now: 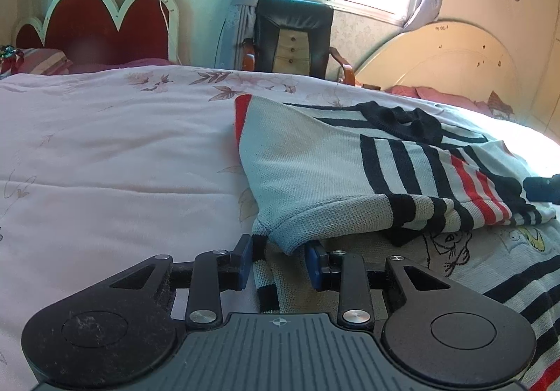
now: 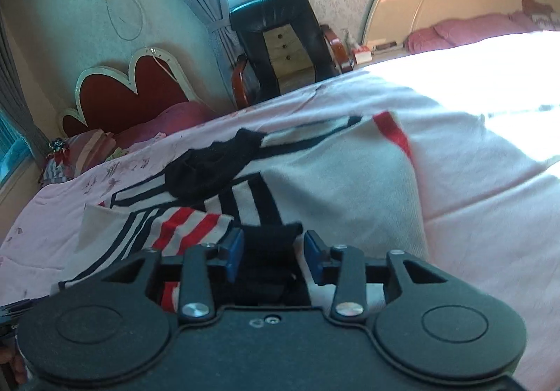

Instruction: Fold small clothes

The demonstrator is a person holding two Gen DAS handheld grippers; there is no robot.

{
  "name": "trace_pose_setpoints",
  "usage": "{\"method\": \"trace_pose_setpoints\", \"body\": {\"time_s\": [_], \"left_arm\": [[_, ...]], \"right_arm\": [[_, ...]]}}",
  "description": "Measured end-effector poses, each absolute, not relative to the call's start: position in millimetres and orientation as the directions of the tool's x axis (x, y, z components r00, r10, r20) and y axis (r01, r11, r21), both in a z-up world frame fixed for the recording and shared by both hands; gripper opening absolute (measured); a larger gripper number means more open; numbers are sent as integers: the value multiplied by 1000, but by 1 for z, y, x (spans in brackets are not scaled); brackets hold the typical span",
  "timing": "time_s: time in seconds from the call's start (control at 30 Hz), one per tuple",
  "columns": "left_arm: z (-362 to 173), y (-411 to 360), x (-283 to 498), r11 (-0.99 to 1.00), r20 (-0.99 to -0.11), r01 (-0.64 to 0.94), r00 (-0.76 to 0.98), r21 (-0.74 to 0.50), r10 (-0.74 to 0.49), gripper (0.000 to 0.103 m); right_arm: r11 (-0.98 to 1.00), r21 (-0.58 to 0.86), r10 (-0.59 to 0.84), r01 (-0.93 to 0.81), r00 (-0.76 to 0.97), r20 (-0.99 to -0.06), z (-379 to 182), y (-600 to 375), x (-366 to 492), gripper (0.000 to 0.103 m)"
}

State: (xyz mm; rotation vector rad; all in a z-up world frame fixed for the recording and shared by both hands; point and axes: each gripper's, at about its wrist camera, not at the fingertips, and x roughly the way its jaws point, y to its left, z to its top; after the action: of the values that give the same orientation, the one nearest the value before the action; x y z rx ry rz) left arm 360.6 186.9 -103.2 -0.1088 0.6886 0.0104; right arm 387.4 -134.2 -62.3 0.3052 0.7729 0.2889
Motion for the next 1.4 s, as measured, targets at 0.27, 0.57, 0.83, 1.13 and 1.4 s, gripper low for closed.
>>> {"method": "trace_pose_setpoints", "body": {"time_s": [0.27, 0.57, 0.83, 1.13, 1.4], "left_arm": [[-109, 190, 364, 988, -644, -84, 765, -130, -20, 31], [-107, 188, 366, 989, -658, -90, 753, -115, -8, 25], [-95, 188, 348, 997, -669, -37, 743, -66, -17, 52], [-75, 131, 380, 990, -597, 78, 791, -117, -133, 62], [-103, 125, 387, 990, -634, 79, 761, -115, -134, 68]], "right_arm": [[923, 355, 358, -150, 674, -647, -79, -112, 386, 4], [961, 160, 275, -224, 826, -493, -22, -117, 374, 3], [976, 139, 217, -166, 718, -661, -74, -120, 389, 10], [952, 142, 298, -269, 729, -616, -55, -88, 378, 16], [945, 14, 255, -328, 706, -660, -84, -63, 379, 13]]}}
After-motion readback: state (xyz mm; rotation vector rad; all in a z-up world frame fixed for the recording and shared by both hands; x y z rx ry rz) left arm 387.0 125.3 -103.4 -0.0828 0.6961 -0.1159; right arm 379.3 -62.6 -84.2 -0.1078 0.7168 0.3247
